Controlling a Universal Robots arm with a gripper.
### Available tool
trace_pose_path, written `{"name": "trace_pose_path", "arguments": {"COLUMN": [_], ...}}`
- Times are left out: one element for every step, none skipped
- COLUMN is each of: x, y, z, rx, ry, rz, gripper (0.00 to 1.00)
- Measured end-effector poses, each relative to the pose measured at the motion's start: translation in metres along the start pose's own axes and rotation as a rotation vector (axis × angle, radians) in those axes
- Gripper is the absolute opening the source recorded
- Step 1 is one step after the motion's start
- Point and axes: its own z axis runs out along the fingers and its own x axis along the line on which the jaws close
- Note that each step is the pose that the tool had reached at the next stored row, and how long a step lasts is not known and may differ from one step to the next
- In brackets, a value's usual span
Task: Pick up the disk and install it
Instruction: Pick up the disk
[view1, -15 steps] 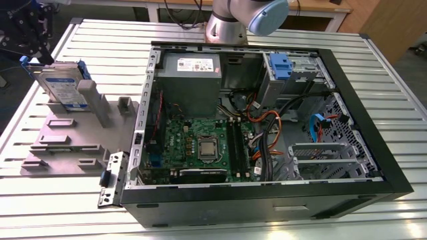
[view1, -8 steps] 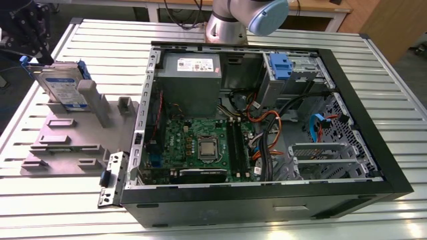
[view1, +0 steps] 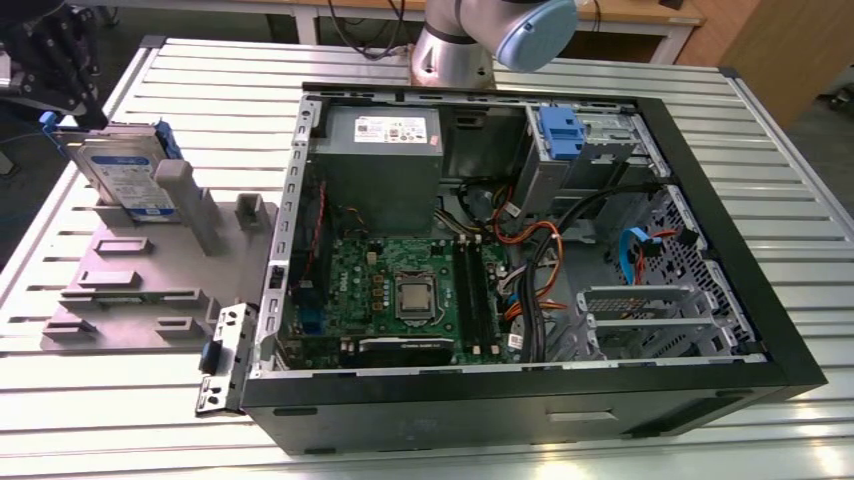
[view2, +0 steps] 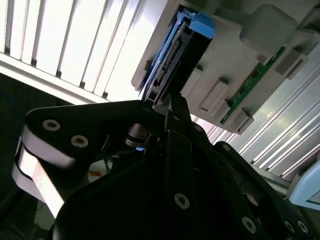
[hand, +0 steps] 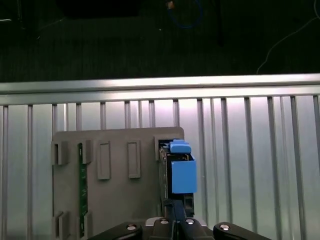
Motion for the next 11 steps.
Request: {"name": "trace_pose_path", "arguments": {"x": [-0.0003,-0.0005,-0.0012,-0.0021,-0.0029,-0.0035,-0.0042,-0.0046,-0.0049,-0.0051,-0.0053], "y": [-0.0002,-0.0003,-0.0004,-0.0006,-0.0008,-0.0011,-0.0013,-0.0016,-0.0017,-0.0019,-0.0024], "z": [0.0000,0.0001,0.0001,0.0001,0.0002,0.0003,0.0004,0.0004,0.0005,0.0006,0.0006], "rx": [-0.0002,-0.0001,-0.0003,-0.0003,-0.0004,-0.0005,-0.0004,-0.0005,-0.0004,-0.0005,-0.0007], "ry": [0.0000,-0.0001,0.0000,0.0000,0.0001,0.0002,0.0001,0.0001,0.0001,0.0001,0.0002], "rz": [-0.002,-0.003,-0.004,-0.006,-0.007,-0.009,-0.011,-0.013,-0.014,-0.015,-0.015], "gripper": [0.11,0.11,0.11,0.11,0.11,0.11,0.11,0.11,0.11,0.11,0.11]}}
